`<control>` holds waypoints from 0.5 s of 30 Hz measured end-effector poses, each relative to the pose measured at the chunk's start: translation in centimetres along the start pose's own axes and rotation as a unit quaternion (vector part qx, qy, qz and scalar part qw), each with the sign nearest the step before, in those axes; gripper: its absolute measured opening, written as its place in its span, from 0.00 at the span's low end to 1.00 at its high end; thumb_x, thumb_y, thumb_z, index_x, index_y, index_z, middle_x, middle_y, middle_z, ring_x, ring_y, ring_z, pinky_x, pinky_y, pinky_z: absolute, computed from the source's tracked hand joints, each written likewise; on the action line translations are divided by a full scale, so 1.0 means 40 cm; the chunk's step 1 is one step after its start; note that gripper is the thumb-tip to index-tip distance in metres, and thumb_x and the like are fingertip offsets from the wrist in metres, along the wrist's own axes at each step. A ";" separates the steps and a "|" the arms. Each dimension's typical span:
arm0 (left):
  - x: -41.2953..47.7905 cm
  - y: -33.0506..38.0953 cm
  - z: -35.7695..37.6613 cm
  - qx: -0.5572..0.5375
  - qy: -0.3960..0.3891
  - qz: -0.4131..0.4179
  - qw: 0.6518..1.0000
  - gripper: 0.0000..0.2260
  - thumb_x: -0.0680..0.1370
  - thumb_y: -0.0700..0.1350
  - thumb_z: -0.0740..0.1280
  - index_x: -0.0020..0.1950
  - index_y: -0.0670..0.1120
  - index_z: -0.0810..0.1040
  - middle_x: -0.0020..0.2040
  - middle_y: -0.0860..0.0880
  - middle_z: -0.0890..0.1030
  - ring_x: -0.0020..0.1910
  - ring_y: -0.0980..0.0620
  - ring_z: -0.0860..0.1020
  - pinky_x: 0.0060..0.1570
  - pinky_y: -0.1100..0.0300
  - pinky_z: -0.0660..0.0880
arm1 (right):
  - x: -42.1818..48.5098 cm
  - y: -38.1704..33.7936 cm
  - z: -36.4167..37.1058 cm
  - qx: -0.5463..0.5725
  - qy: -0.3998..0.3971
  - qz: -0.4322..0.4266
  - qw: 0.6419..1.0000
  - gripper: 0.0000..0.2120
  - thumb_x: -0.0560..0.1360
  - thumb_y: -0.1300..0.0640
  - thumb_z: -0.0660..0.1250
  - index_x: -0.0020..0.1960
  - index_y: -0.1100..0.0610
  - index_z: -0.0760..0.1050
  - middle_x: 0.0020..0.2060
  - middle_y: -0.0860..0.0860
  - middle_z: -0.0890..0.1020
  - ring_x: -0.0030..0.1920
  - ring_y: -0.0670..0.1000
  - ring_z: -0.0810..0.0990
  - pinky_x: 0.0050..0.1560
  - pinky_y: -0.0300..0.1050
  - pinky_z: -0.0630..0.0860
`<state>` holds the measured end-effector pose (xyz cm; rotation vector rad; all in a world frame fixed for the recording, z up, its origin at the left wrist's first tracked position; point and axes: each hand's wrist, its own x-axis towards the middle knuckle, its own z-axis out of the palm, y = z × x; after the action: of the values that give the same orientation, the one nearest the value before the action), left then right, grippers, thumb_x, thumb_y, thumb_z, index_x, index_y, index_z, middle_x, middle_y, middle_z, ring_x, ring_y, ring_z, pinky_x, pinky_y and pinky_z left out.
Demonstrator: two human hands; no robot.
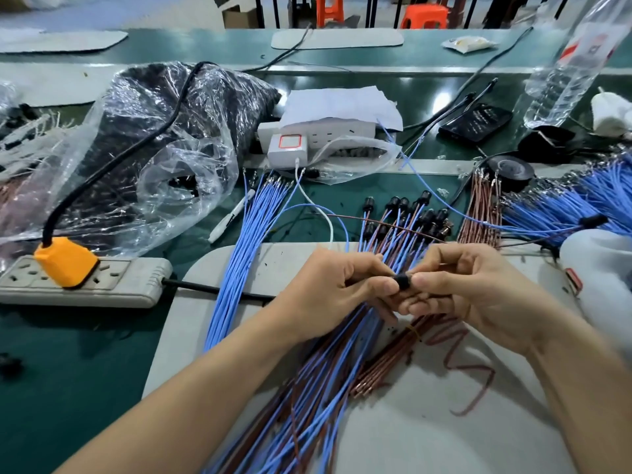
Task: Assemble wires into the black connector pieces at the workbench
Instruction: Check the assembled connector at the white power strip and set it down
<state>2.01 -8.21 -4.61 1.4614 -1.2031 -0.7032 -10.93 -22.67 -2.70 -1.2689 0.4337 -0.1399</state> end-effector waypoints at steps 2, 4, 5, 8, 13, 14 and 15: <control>-0.002 -0.001 0.001 0.003 -0.002 -0.002 1.000 0.04 0.77 0.34 0.66 0.45 0.42 0.79 0.35 0.55 0.83 0.37 0.56 0.83 0.50 0.69 0.76 | 0.002 0.006 0.000 -0.001 0.003 0.004 1.000 0.08 0.58 0.65 0.73 0.34 0.65 0.76 0.32 0.65 0.81 0.31 0.59 0.84 0.32 0.42 0.81; -0.003 -0.004 0.002 0.007 0.007 -0.006 1.000 0.03 0.77 0.35 0.66 0.45 0.40 0.79 0.36 0.51 0.84 0.37 0.54 0.84 0.47 0.65 0.78 | 0.003 0.008 0.001 -0.008 0.002 0.004 1.000 0.08 0.57 0.64 0.74 0.34 0.64 0.77 0.32 0.63 0.81 0.31 0.59 0.83 0.32 0.42 0.81; -0.002 -0.005 0.003 0.024 0.017 -0.001 1.000 0.03 0.77 0.36 0.66 0.46 0.39 0.80 0.38 0.47 0.84 0.38 0.51 0.84 0.47 0.62 0.79 | 0.004 0.009 0.002 -0.006 0.002 0.004 1.000 0.08 0.57 0.64 0.74 0.33 0.64 0.77 0.32 0.63 0.81 0.31 0.59 0.83 0.32 0.42 0.81; -0.002 -0.007 -0.001 0.054 0.028 0.014 0.998 0.04 0.77 0.37 0.67 0.46 0.39 0.81 0.38 0.44 0.84 0.41 0.50 0.84 0.52 0.57 0.78 | 0.005 0.010 0.003 0.009 0.002 0.005 1.000 0.08 0.59 0.66 0.73 0.34 0.66 0.75 0.32 0.63 0.80 0.31 0.60 0.83 0.32 0.42 0.81; -0.006 -0.001 0.011 0.004 0.014 -0.006 1.000 0.05 0.77 0.34 0.65 0.45 0.42 0.78 0.33 0.55 0.82 0.35 0.55 0.83 0.47 0.69 0.76 | 0.007 0.004 0.001 0.006 -0.008 0.002 1.000 0.03 0.64 0.68 0.69 0.34 0.65 0.75 0.33 0.65 0.81 0.30 0.58 0.83 0.32 0.42 0.81; -0.004 0.000 0.013 0.011 0.013 -0.010 1.000 0.04 0.77 0.35 0.65 0.45 0.41 0.78 0.34 0.53 0.83 0.35 0.55 0.83 0.44 0.68 0.77 | 0.006 0.003 0.000 -0.007 -0.012 0.001 1.000 0.03 0.65 0.68 0.69 0.35 0.65 0.75 0.32 0.64 0.81 0.31 0.57 0.83 0.32 0.41 0.80; -0.003 0.001 0.013 0.027 0.010 -0.011 1.000 0.02 0.77 0.35 0.66 0.46 0.39 0.78 0.35 0.49 0.83 0.35 0.54 0.83 0.42 0.66 0.77 | 0.008 0.002 0.001 -0.018 -0.015 -0.002 1.000 0.03 0.65 0.67 0.69 0.36 0.65 0.75 0.32 0.63 0.82 0.31 0.56 0.83 0.32 0.41 0.80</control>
<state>1.50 -8.29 -4.72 1.5249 -1.2006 -0.6735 -10.62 -22.72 -2.84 -1.3067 0.4089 -0.1172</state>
